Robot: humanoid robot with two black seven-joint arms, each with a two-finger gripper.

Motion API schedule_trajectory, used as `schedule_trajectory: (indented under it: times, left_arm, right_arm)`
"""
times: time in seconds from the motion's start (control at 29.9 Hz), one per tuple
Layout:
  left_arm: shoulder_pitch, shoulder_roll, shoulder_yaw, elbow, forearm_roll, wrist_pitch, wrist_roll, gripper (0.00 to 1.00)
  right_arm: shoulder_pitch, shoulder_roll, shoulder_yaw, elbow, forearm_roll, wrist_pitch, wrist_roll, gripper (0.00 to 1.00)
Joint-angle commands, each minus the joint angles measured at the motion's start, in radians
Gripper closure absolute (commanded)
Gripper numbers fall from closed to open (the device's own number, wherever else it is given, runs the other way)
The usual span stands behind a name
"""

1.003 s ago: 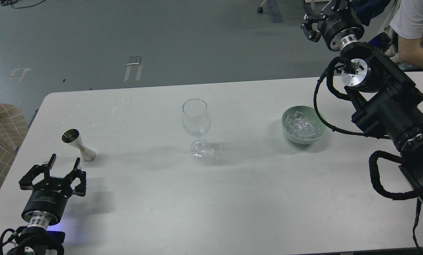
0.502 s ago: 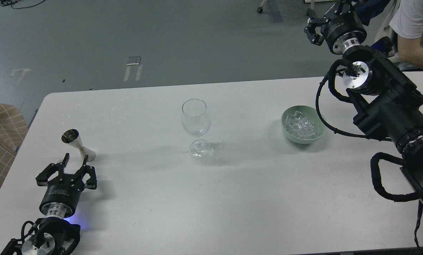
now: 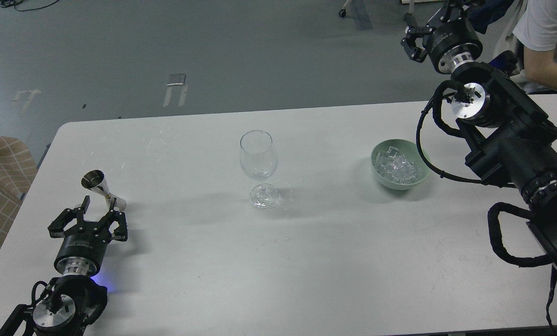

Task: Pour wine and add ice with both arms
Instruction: 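Close the left gripper around the metal jigger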

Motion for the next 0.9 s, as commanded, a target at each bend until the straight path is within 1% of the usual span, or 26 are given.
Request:
schedule_trajectory:
  times: [0.0, 0.57, 0.87]
  left_arm:
    - [-0.013, -0.008, -0.002, 0.002, -0.001, 0.004, 0.002, 0.45]
    - [-0.088, -0.008, -0.003, 0.069, -0.001, 0.009, 0.004, 0.46]
    - [-0.156, -0.013, -0.003, 0.153, -0.003, 0.001, 0.004, 0.46]
  right_arm:
    - [0.001, -0.006, 0.0, 0.0, 0.0, -0.006, 0.0, 0.0]
    - [0.003, -0.009, 0.0, 0.0, 0.0, -0.009, 0.0, 0.0]
    - [0.003, -0.009, 0.0, 0.0, 0.0, -0.02, 0.0, 0.0]
